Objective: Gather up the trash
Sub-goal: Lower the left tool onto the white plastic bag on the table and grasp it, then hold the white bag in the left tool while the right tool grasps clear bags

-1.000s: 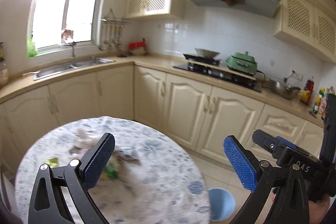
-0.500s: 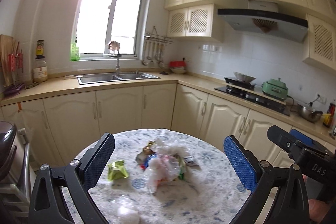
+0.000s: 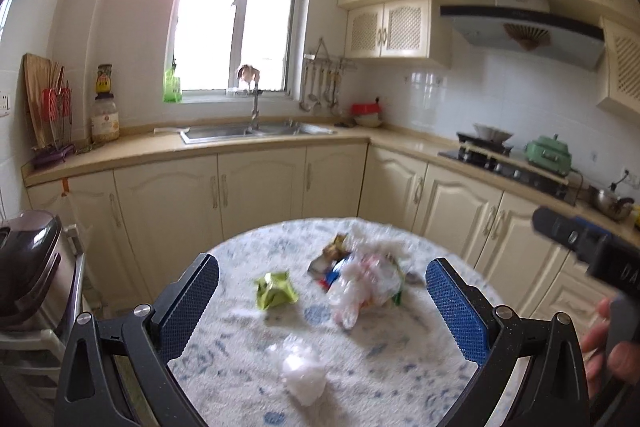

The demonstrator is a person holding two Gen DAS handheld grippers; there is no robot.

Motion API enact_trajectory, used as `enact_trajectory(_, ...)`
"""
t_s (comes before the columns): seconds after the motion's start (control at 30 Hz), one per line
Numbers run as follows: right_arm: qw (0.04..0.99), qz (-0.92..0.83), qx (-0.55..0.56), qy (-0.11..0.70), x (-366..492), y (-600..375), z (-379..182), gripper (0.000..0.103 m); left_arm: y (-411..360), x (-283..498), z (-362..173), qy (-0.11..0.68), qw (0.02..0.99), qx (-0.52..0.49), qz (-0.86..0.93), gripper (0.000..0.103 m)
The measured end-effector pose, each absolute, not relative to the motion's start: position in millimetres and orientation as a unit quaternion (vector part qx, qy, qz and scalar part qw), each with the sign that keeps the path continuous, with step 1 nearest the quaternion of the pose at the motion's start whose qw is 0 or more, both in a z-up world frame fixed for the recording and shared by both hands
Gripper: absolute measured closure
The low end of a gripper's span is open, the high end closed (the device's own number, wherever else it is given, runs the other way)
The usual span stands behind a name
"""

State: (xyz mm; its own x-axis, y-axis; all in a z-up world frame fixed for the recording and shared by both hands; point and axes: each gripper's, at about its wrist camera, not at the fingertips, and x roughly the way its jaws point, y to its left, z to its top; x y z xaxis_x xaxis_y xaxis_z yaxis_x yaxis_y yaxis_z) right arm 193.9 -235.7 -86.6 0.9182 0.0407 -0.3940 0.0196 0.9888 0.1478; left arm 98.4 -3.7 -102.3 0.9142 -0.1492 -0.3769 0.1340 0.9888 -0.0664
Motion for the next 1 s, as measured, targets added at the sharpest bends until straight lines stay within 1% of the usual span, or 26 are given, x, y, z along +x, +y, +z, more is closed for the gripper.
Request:
enact_trajectory(0.2, 0.970, 0.011, 0.066, 0.232, 212.3, -229.4, -108.7, 0.000, -1.3, 115.0, -139.6, 0.260, 0.964, -0.027, -0.056, 0.001)
enact_trajectory(0.47, 0.953, 0.026, 0.061, 0.294, 249.3, -218.4, -157.0, 0.000, 3.4, 162.8, -169.1, 0.337, 0.940, -0.029, -0.044, 0.001)
enact_trajectory(0.6, 0.943, 0.038, 0.059, 0.327, 265.4, -211.3, -183.5, 0.000, 7.4, 194.1, -192.6, 0.372, 0.926, -0.039, -0.046, 0.006)
enact_trajectory(0.63, 0.940, 0.040, 0.060, 0.333, 268.9, -209.6, -189.1, 0.000, 7.3, 201.2, -198.0, 0.378, 0.923, -0.044, -0.050, 0.013)
enact_trajectory(0.67, 0.938, 0.043, 0.061, 0.338, 272.4, -207.9, -193.0, 0.000, 7.6, 207.9, -201.5, 0.384, 0.920, -0.049, -0.055, 0.024)
enact_trajectory(0.7, 0.935, 0.048, 0.064, 0.344, 276.5, -206.6, -198.4, 0.000, 8.3, 214.8, -204.4, 0.389, 0.917, -0.054, -0.061, 0.030)
enact_trajectory(0.77, 0.931, 0.054, 0.067, 0.355, 283.6, -202.9, -206.7, 0.000, 8.6, 230.1, -211.2, 0.401, 0.911, -0.062, -0.070, 0.052)
enact_trajectory(0.8, 0.929, 0.057, 0.069, 0.360, 287.4, -201.3, -211.0, 0.000, 8.0, 239.0, -217.7, 0.407, 0.908, -0.062, -0.072, 0.059)
enact_trajectory(0.83, 0.927, 0.059, 0.071, 0.363, 290.8, -199.4, -214.1, 0.000, 9.2, 245.2, -219.1, 0.411, 0.906, -0.064, -0.075, 0.062)
enact_trajectory(1.0, 0.922, 0.068, 0.082, 0.371, 306.4, -193.5, -222.8, 0.000, 10.6, 261.0, -216.4, 0.392, 0.915, -0.064, -0.070, 0.064)
